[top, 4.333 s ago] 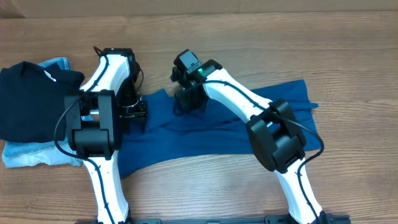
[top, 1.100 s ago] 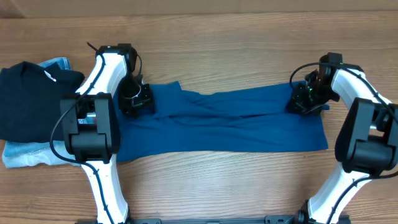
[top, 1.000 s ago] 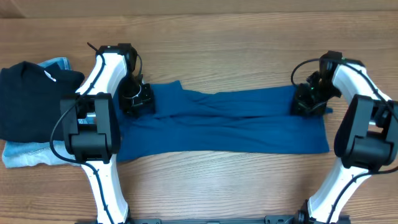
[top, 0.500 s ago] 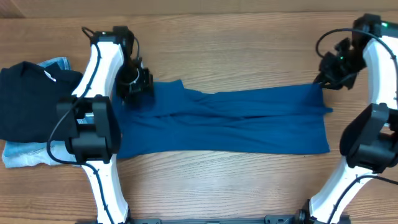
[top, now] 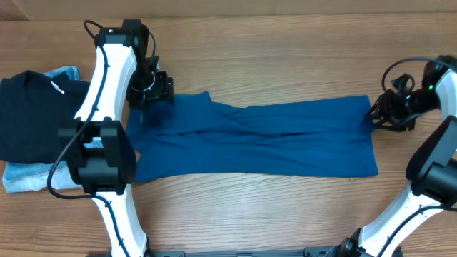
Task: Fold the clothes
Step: 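Move the right gripper to the shirt's right end and straighten it, then grasp the strip's right end with the right gripper and fold it leftward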
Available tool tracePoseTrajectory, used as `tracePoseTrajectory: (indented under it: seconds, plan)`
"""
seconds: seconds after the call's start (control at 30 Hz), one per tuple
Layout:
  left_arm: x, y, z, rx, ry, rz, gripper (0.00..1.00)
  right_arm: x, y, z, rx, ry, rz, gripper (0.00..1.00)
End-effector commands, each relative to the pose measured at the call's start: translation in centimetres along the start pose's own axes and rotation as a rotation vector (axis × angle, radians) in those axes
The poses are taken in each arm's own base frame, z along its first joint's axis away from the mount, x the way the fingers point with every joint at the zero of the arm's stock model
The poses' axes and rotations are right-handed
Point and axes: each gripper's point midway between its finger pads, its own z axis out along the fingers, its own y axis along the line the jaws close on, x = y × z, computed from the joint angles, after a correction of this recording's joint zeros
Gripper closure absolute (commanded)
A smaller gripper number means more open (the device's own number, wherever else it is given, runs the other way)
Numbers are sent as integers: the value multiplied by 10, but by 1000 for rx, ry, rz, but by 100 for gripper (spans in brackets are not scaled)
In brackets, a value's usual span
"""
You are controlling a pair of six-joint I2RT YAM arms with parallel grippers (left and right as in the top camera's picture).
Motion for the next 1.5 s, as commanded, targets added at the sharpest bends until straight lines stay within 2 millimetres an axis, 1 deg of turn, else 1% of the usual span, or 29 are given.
tracePoseTrajectory:
  seconds: [0.0, 0.07, 0.13, 0.23, 0.3, 0.4, 0.47, 0.53, 0.6, 0.63, 0.67, 0.7, 0.73, 0.77, 0.8, 0.83, 0.87, 0.9, 0.93, 0.97, 1.17, 1.2, 1.27, 1.37, 1.4, 1.43, 1.47]
  plan:
    - [-3, -4, -15, -1, -41, 26, 27, 0, -5, 7, 7, -28, -23, 36]
    - [-3, -4, -14, -1, -41, 27, 27, -3, -13, 13, 36, -41, -24, 23]
    - [-2, -5, -14, 2, -41, 27, 27, -4, -21, 15, 80, -47, -14, 18]
    - [-3, -5, -14, 2, -41, 27, 27, -5, -29, 14, 126, -51, 6, 13]
    - [-2, -5, -14, 2, -41, 27, 27, -7, -30, 14, 128, -59, 2, 9]
    - [-2, -5, -14, 3, -41, 27, 27, -6, -30, 16, 124, -57, 3, 6]
    - [-2, -5, -14, 3, -41, 27, 27, -4, -30, 23, 111, -53, 4, 5]
    - [-3, -5, -14, 2, -41, 27, 27, 1, -26, 34, 60, -44, 3, 4]
    - [-3, -5, -14, 3, -41, 27, 27, 11, -17, 48, -17, -19, 13, 9]
    - [-3, -5, -15, 2, -41, 27, 27, 13, -16, 50, -29, -12, 17, 12]
    - [-3, -5, -15, 2, -41, 27, 27, 16, -14, 51, -39, -4, 20, 20]
    - [-3, -5, -14, 2, -41, 27, 27, 17, -12, 52, -54, 1, 22, 34]
    - [-3, -5, -14, 3, -41, 27, 27, 18, -8, 52, -78, 2, 23, 45]
    - [-3, -5, -15, 2, -41, 27, 27, 17, -6, 51, -91, 1, 24, 44]
    - [-2, -5, -14, 2, -41, 28, 27, 17, -5, 52, -94, 1, 23, 48]
    - [-2, -5, -14, 2, -41, 27, 27, 17, -5, 52, -93, 0, 22, 57]
    - [-2, -5, -14, 2, -41, 27, 27, 16, -5, 52, -93, -4, 21, 73]
    - [-2, -5, -14, 2, -41, 27, 27, 15, -5, 52, -93, -9, 19, 85]
    - [-2, -5, -14, 2, -41, 27, 27, 13, -5, 52, -92, -17, 19, 94]
    - [-2, -5, -14, 2, -41, 27, 27, 11, -5, 51, -92, -23, 16, 96]
    - [-2, -5, -14, 2, -38, 27, 27, 4, -6, 50, -87, -51, 32, 96]
    - [-1, -5, -14, 2, -37, 27, 27, 1, -6, 48, -86, -58, 30, 96]
    - [-1, -5, -14, 3, -33, 27, 28, -8, -10, 36, -76, -94, 63, 96]
    - [1, -6, -16, 10, -29, 26, 28, -28, -32, 9, -4, -175, 138, 96]
    - [0, -7, -18, 14, -35, 27, 28, -34, -49, -6, 69, -205, 169, 96]
    - [0, -8, -19, 21, -40, 28, 28, -37, -62, -18, 120, -226, 198, 96]
    - [0, -10, -19, 29, -42, 28, 28, -38, -68, -24, 141, -237, 215, 96]
